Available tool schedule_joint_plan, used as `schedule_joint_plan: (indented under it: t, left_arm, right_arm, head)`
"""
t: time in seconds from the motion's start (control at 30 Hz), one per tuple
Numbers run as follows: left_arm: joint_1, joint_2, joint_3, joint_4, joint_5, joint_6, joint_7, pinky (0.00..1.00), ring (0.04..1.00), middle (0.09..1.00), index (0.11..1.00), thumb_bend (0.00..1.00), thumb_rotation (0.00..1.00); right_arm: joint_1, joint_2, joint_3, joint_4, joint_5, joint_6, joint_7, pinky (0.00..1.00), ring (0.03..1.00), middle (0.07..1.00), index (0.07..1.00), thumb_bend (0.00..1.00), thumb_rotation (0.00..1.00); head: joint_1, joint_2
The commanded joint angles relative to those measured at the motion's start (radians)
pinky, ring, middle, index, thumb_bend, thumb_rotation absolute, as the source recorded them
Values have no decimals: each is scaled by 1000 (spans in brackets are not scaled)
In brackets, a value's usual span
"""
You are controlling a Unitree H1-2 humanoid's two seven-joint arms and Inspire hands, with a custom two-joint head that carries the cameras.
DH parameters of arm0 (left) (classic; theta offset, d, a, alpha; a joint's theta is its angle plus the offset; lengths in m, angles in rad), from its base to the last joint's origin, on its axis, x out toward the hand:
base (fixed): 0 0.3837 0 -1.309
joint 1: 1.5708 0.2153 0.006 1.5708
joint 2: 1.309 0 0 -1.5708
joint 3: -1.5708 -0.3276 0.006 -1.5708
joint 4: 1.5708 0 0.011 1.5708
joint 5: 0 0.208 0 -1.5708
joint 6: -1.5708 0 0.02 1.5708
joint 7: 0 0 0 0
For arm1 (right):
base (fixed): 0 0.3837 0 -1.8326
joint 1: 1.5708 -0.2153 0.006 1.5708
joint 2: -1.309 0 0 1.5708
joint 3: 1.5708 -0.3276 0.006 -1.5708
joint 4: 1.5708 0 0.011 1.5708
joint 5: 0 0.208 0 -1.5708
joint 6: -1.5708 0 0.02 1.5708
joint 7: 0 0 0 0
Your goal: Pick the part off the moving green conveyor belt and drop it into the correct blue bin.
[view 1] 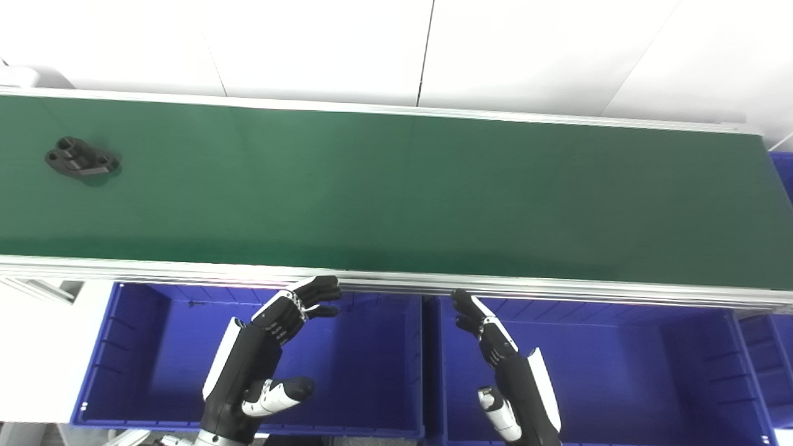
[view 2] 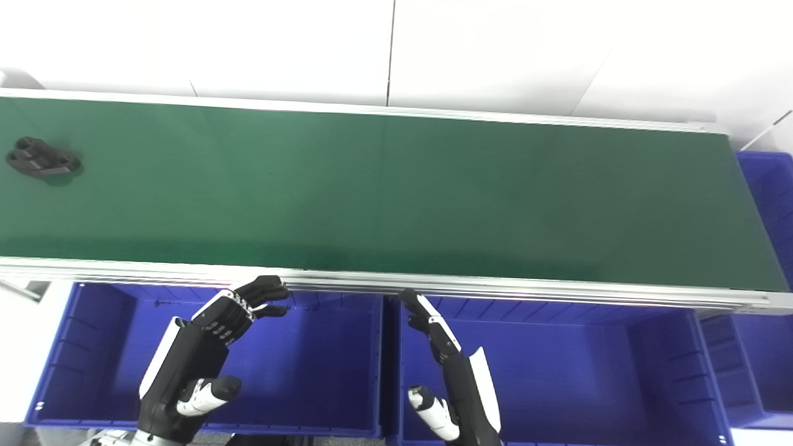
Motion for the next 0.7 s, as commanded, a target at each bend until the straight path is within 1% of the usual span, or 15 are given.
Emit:
schedule_joint_plan:
  t: [0.0,0.07,0.13,0.27,0.43,0.53,0.67]
  left_arm:
    - [10,-11,2,-13,16,-26,9,714,789,801,772,892,689]
    - [11,-14,5,-13,30,-25,12,719,795,808,779,910,706]
    - [13,-16,5,-13,41,-24,13,727,802,815,781,908,709]
    - [18,-24,6,-12,70,-41,20,727,812,828,775,863,701]
    - [18,-25,7,-10,68,-40,18,732,821,837,775,862,700]
    - [18,-21,5,-15,65,-29,16,743,822,836,778,873,707]
    - [21,-18,2,-22,51,-8,13,749,824,835,781,895,699]
  right_arm:
    - [14,1,6,-38,14,0,11,884,915,930,923,900,1000]
    - [14,1,4,-37,16,-1,13,895,931,942,935,897,1000]
    - [11,0,1,-29,10,-15,10,913,939,949,938,890,1000]
    - [7,-4,5,-25,28,-23,15,964,973,972,946,875,985]
    - [7,-9,9,-29,41,-14,23,957,975,979,952,873,982]
    - [8,-10,11,-32,45,-7,26,955,974,978,952,879,979]
    - [7,-9,9,-25,42,-16,25,948,971,975,952,874,982]
  head:
    - [0,-1]
    - [-1,-3]
    - [-2,-5]
    - [2,-4]
    - [3,-4]
    - [0,-5]
    - [1,-6]
